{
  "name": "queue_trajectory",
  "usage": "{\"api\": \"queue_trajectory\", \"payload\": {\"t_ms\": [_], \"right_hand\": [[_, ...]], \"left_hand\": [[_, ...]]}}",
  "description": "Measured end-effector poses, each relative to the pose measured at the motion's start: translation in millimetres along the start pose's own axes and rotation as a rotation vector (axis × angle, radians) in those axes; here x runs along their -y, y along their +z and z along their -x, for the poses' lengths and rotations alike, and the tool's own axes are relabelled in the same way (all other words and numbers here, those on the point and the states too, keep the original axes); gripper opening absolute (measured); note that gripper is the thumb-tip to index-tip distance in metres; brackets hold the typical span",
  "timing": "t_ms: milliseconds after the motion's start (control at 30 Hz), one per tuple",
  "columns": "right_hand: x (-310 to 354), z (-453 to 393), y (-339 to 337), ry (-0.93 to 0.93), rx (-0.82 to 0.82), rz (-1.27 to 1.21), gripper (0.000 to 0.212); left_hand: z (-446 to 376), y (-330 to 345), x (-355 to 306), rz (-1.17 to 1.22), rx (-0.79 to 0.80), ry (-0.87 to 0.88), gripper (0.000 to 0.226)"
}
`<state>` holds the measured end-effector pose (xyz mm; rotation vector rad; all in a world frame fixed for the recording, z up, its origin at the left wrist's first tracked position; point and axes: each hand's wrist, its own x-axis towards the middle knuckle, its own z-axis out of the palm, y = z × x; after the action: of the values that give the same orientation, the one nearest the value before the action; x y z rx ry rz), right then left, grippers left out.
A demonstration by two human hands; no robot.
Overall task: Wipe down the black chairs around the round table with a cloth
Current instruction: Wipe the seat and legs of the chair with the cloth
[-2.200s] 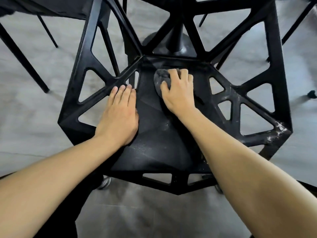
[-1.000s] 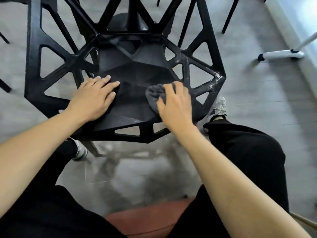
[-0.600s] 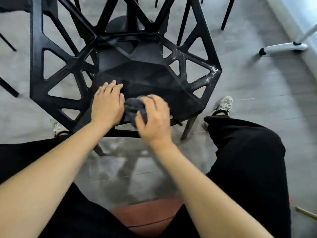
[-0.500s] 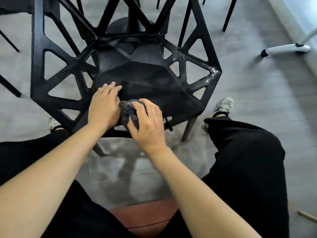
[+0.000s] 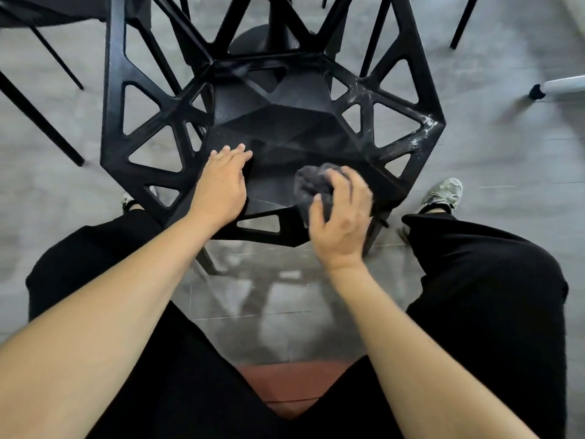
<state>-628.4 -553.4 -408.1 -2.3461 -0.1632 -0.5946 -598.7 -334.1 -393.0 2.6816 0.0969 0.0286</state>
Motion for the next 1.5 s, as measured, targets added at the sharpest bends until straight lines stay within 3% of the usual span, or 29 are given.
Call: {"api": "queue_trajectory", "payload": {"t_ms": [133, 300, 500, 600, 733, 867, 1000, 1133, 1267, 1367, 1500], "right_hand": [[54.1, 36.7, 34.0, -0.161, 0.136, -0.054, 0.046], [30.2, 7.5, 23.7, -0.390, 0.234, -0.006, 0.042], [-36.9, -70.6, -20.5, 0.012, 0.174, 0.296, 0.041], [-45.6, -88.4, -26.3, -0.041, 0.209, 0.417, 0.044], [-49.7, -89.5, -23.5, -0.130, 0.263, 0.361, 0.044], [-53.5, -108.1, -15.0, -0.229, 0.287, 0.406, 0.041], [-58.3, -144.9, 19.0, -0.283, 0.245, 0.568, 0.041], [-64.1, -199.7, 64.6, -0.270, 0.151, 0.704, 0.038], [-53.2, -259.0, 113.6, -0.280, 0.145, 0.698, 0.038], [-44.8, -285.7, 142.0, -0.184, 0.191, 0.656, 0.040], [-38.9, -292.8, 148.8, -0.152, 0.220, 0.655, 0.044]], "left_hand": [[-0.6, -1.9, 7.2, 0.048, 0.018, 0.031, 0.049], [4.1, -2.5, 14.1, 0.072, -0.044, 0.060, 0.044], [7.4, -1.9, 4.5, 0.094, -0.091, 0.022, 0.042], [4.2, -5.0, -7.5, 0.065, -0.138, -0.057, 0.032], [-28.7, -1.1, -39.1, -0.119, -0.163, -0.065, 0.014], [-75.3, 26.8, -65.4, -0.074, -0.023, 0.131, 0.036], [-99.9, 45.4, -68.2, -0.117, 0.071, 0.020, 0.055], [-94.3, 48.7, -69.3, -0.178, 0.076, 0.004, 0.059], [-93.3, 49.0, -71.3, -0.179, 0.064, -0.003, 0.059], [-92.8, 50.7, -70.5, -0.192, 0.048, 0.002, 0.063], [-97.8, 51.9, -67.7, -0.203, 0.057, -0.011, 0.065]]}}
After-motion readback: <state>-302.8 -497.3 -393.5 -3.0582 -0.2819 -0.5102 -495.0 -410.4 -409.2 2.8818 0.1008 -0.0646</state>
